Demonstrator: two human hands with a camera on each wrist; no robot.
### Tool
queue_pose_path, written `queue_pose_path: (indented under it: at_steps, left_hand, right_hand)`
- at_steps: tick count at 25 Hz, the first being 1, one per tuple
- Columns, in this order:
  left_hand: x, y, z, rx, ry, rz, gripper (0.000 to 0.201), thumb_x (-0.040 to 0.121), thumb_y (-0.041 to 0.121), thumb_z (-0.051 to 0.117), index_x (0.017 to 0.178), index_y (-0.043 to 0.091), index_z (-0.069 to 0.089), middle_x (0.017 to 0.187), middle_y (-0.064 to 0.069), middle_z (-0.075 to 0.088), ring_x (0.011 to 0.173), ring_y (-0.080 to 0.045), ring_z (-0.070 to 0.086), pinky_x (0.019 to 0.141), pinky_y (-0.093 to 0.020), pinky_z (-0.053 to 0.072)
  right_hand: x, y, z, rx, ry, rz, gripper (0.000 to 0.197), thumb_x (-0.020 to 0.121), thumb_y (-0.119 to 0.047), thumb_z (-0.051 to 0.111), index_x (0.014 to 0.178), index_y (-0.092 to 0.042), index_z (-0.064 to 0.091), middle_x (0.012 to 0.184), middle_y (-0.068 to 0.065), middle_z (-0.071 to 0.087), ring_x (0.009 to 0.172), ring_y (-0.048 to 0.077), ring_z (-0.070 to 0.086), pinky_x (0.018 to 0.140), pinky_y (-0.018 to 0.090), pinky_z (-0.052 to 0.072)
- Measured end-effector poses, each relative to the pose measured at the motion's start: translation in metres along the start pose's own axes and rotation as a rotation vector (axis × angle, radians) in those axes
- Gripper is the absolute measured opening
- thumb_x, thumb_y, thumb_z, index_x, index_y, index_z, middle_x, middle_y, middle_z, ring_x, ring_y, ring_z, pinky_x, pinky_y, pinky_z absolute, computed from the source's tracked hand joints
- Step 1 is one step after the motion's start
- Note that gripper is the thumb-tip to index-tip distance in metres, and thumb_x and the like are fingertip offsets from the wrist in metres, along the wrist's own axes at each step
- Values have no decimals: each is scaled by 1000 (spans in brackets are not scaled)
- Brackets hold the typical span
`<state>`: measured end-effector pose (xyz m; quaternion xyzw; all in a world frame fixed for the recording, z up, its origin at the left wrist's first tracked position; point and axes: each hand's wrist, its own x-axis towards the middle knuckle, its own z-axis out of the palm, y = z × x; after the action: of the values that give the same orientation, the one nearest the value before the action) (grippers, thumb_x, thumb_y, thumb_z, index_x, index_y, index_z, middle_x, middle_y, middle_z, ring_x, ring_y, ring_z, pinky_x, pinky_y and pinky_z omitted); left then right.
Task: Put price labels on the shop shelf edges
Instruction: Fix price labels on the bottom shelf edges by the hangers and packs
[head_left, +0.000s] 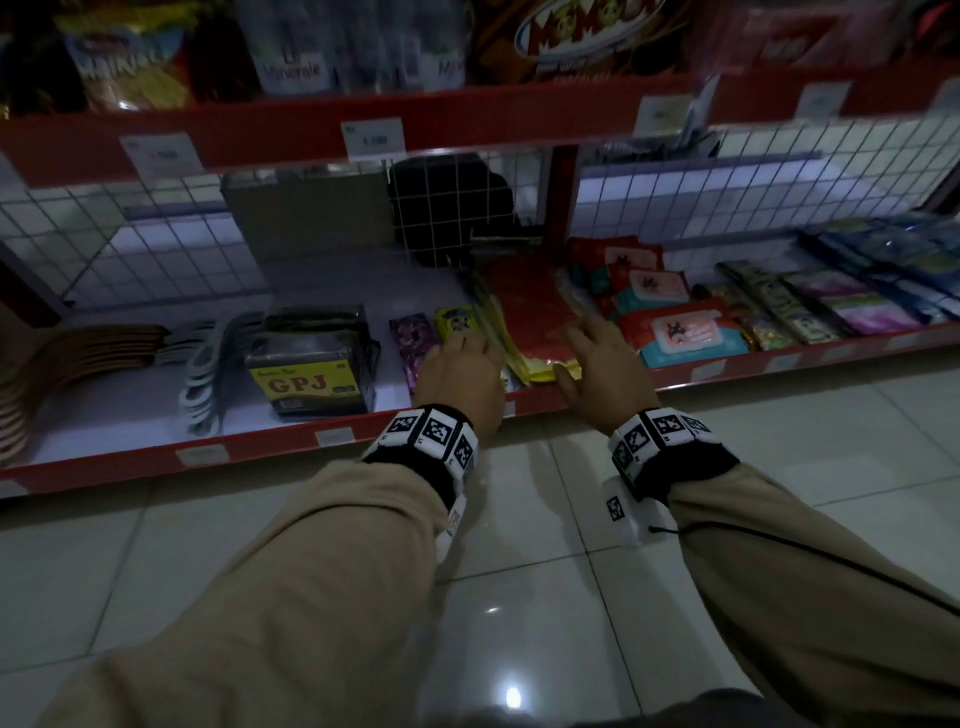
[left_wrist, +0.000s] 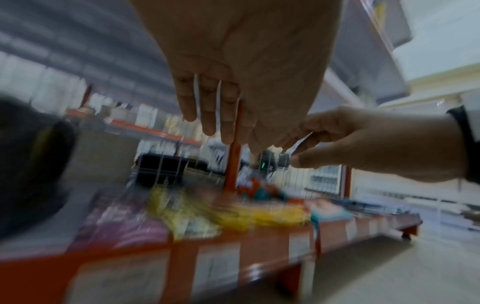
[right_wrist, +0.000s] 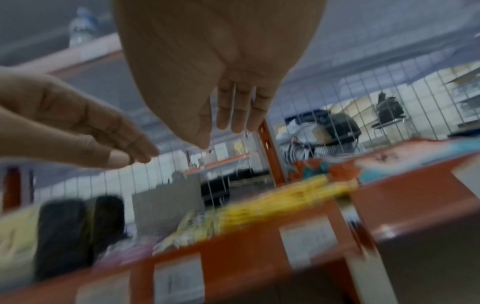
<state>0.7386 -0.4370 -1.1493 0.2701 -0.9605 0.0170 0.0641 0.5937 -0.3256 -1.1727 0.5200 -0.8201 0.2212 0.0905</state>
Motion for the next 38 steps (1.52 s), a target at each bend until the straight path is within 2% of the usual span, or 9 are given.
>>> queue_pose_path:
  at_steps: [6,10,12,14,17,22,28,32,38]
  left_hand:
    - [39,6,-83,-26,284,84,39,90,31,50,127,20,50,123,-3,51,115,-25,42,91,-38,37]
    - [55,9,-121,24,416,130,39,87,31,52,124,18,53,124,-3,51,115,-24,41,91,-37,36]
    - [64,9,-137,52,461,131,42,86,32,54,125,17,52,128,-4,48,117,-25,40,91,-36,35]
    - [71,11,-147,70,474,119,48,85,33,55,129,16,49,132,-4,44,121,-25,37,92,-37,34]
    - [77,16,-151,96,462,96,54,85,38,54,133,14,44,135,-5,40,124,-26,34,95,-37,34]
    - [83,20,-153,125,486,98,54,84,40,54,130,15,45,133,-5,41,121,-26,37,93,-37,34]
    - [89,26,-155,94,568,90,56,81,36,58,131,15,47,127,-6,47,114,-26,43,87,-37,38]
    - [93,35,-156,124,542,108,54,82,36,55,132,16,46,126,-6,47,115,-26,42,88,-37,37]
    - [103,42,-168,110,516,85,41,80,31,54,119,17,51,118,-7,48,109,-27,42,86,-38,35]
  right_hand:
    - [50,-9,-70,100,389,-67,33,82,-14,64,114,-13,58,108,10,54,100,26,52,78,26,40]
    - [80,-13,-104,91,509,-62,32,83,-15,58,116,-13,57,114,8,54,105,24,50,77,26,41]
    - [93,-11,-117,76,546,-74,34,83,-14,59,117,-11,59,116,10,55,109,26,49,82,30,44]
    - [103,-8,-126,78,557,-76,36,83,-12,59,119,-10,60,116,11,56,108,28,50,87,35,46]
    - [111,-5,-130,20,571,-73,37,82,-13,58,119,-9,61,117,12,57,104,31,52,85,42,46]
    - [112,0,-129,-114,555,-100,42,83,-18,61,124,-13,57,120,12,56,103,31,53,79,40,44]
    - [124,-3,-148,-118,471,-44,39,76,-23,67,114,-20,58,115,10,48,106,29,44,80,40,40]
    - [129,-3,-160,-157,398,-19,36,78,-31,67,110,-19,56,116,7,50,107,31,41,82,41,36]
    - [124,9,-167,-71,420,-46,30,79,-16,64,108,-10,56,109,10,54,102,30,46,82,41,40]
